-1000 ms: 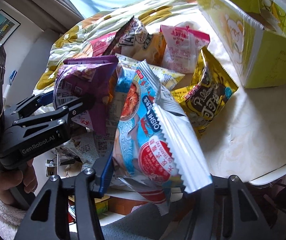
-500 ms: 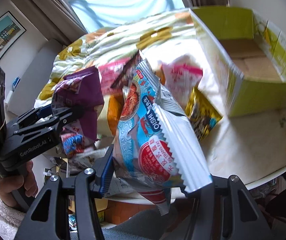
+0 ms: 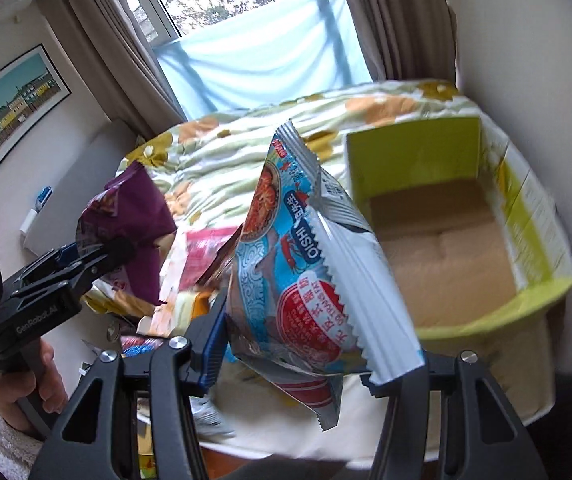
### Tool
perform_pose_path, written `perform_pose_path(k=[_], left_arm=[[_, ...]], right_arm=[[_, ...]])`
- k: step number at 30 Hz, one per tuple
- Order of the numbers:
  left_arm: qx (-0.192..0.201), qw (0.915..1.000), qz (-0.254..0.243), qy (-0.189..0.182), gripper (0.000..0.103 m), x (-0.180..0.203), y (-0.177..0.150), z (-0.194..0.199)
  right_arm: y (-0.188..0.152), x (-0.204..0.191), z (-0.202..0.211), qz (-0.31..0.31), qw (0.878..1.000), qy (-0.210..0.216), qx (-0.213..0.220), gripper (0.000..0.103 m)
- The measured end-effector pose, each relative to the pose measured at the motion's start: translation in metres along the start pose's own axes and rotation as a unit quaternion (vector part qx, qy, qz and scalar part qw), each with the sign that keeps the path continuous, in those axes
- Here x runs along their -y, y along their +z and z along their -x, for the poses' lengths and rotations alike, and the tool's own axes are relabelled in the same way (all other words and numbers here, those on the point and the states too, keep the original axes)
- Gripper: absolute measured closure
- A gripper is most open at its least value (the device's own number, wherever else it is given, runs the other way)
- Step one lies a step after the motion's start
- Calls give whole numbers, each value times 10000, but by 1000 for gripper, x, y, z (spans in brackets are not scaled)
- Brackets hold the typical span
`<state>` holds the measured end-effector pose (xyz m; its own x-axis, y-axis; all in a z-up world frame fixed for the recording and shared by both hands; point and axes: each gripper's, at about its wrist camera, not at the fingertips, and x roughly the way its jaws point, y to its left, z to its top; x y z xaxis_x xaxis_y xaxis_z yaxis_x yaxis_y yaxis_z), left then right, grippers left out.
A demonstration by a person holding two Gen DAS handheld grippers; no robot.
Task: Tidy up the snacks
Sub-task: 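Carry both bags over the yellow box and open both tools to drop them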
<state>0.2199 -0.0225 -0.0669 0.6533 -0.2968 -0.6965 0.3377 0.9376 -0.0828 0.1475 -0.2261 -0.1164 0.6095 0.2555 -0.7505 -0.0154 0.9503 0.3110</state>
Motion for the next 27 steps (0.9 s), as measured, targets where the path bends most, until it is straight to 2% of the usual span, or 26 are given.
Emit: perform_pose_path(k=[7,14,18,22,24,25,27], left_arm=[[92,9999,134,-42,44,76,44,-44],[-297,9994,167,-106,44,140,78,-122],[-600,9981,29,-112,44,165,90,-169],[-885,9959,-131,-130,44,179,96,-214],[-1037,9942,-208,-197,44,185,98,-235],[-1077,9937,-248,-191,42,187,100,-243],[-1120,9928,-369,-185,32,193,101,-252]], right_arm=[[56,68,6,107,9999,39,85,53],[105,135,-22,-43,9998,-112,-176,53],[119,162,-47,-16,9981,-446,-426,53],[126,191,-63,-442,9966,-179,-670,52],[126,199,-68,-522,9958,-291,-699,53],[126,200,-69,-546,9953,-372,-703,53],[124,204,-68,-646,9944,-440,-709,53]])
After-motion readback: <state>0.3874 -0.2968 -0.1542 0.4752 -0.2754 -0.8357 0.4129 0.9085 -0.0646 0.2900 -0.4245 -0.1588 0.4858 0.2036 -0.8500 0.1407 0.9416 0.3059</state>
